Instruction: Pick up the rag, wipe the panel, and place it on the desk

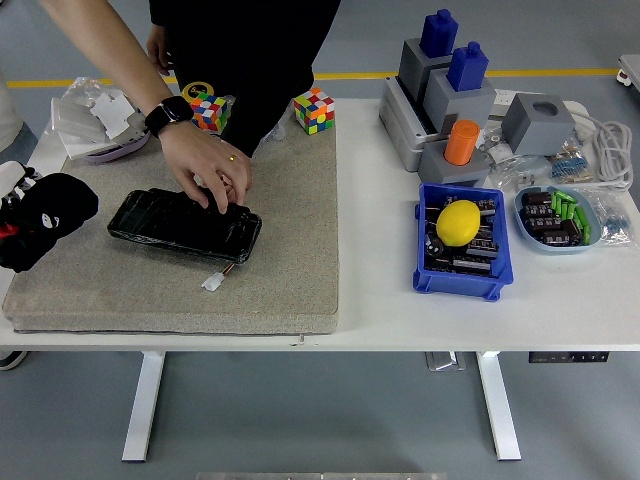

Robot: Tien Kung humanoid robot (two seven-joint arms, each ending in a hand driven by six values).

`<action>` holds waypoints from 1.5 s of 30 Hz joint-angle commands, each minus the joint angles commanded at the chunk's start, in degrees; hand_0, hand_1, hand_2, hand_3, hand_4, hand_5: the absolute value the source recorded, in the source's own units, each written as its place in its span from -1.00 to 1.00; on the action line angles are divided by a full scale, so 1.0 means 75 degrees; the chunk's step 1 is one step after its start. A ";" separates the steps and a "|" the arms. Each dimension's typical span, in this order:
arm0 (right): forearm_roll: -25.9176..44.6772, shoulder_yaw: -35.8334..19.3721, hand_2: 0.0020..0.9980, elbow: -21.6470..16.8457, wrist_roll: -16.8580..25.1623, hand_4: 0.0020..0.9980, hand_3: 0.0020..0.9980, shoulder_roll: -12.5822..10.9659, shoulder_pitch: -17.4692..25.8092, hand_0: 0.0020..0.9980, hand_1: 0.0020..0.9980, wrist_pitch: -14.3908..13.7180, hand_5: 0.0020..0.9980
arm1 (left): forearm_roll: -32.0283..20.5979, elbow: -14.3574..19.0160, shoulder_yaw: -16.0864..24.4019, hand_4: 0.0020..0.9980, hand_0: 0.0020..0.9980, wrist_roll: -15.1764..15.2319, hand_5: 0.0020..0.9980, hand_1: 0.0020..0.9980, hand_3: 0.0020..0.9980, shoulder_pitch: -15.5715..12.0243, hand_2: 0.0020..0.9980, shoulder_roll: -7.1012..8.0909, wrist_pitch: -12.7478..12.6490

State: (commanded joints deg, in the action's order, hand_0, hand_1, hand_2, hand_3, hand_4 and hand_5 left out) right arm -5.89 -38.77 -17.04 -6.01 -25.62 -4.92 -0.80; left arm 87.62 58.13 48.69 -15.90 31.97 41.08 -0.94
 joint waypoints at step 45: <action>0.0039 0.0003 0.37 0.0007 -0.0003 1.00 0.19 0.0009 -0.0032 0.46 0.36 -0.0016 0.02 | -0.0140 -0.0095 0.0319 0.31 -0.48 0.0159 -0.82 -0.49 0.21 -0.0250 -0.19 0.0030 -0.0119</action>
State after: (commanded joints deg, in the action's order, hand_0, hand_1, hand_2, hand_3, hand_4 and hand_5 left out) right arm -5.59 -38.75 -16.99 -6.03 -25.56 -5.17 -0.92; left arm 86.58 57.41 51.08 -14.70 30.09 41.30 -1.83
